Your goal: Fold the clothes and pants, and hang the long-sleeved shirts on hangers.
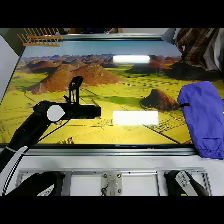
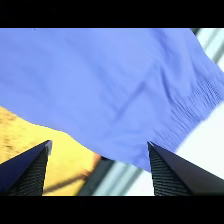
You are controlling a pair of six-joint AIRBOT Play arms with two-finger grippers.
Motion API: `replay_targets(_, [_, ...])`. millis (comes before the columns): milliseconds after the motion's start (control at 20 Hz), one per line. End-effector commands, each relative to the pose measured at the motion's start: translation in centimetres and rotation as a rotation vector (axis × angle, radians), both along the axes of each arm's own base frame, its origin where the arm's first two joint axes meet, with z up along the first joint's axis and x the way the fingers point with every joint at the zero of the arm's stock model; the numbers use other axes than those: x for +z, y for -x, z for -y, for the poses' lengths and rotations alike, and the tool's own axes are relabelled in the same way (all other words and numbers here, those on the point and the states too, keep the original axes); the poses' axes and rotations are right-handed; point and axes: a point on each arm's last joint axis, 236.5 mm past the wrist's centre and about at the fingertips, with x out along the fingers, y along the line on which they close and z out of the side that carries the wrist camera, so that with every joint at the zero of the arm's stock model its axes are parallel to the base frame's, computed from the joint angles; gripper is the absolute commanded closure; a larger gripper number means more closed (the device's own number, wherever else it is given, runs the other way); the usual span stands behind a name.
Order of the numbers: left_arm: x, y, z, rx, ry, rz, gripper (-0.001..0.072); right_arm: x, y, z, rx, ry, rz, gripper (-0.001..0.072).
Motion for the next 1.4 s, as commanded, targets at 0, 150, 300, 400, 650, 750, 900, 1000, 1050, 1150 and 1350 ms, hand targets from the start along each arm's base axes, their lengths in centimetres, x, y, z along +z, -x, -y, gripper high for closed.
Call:
replay_targets(0, [-0.1, 0.0, 0.0, -0.001, -0.004, 0.001, 0.0698, 6.8, -7.8, -6.5, 0.297, 0.032, 0.349, 0.0064])
replay_targets(150, [-0.1, 0.0, 0.0, -0.001, -0.004, 0.002, 0.0699, 6.8, -11.9, -19.3, 0.737, -0.036, 0.392, 0.0064])
replay_targets(300, [-0.1, -0.1, -0.1, 0.000, -0.004, 0.002, 0.0699, 4.5, -12.8, -28.4, 1.065, 0.029, 0.329, 0.0066])
replay_targets(400, [-0.1, 0.0, -0.1, 0.000, -0.004, 0.001, 0.0699, 3.6, -12.9, -31.7, 1.172, 0.071, 0.309, 0.0067])
replay_targets(650, [0.0, 0.0, -0.1, 0.000, -0.003, 0.001, 0.0699, 2.8, -12.4, -34.2, 1.246, 0.064, 0.290, 0.0225])
replay_targets(750, [0.0, 0.0, 0.0, 0.000, -0.003, 0.001, 0.0698, 2.7, -12.2, -34.2, 1.247, 0.060, 0.285, 0.0685])
replay_targets(900, [0.0, 0.0, 0.0, 0.000, -0.003, 0.001, 0.0698, 2.4, -11.9, -34.2, 1.255, 0.050, 0.266, 0.0690])
replay_targets(1000, [0.0, 0.0, 0.0, 0.000, -0.003, 0.002, 0.0699, 2.4, -11.9, -34.2, 1.255, 0.050, 0.266, 0.0690])
replay_targets(1050, [0.0, 0.0, 0.0, 0.000, -0.003, 0.002, 0.0698, 2.4, -11.9, -34.2, 1.255, 0.050, 0.266, 0.0690])
replay_targets(1150, [0.0, 0.0, 0.0, 0.000, -0.002, 0.002, 0.0698, 2.4, -11.9, -34.2, 1.255, 0.050, 0.266, 0.0690])
replay_targets(1350, [0.0, 0.0, 0.0, 0.000, -0.002, 0.002, 0.0699, 2.4, -11.9, -34.2, 1.255, 0.050, 0.266, 0.0690])
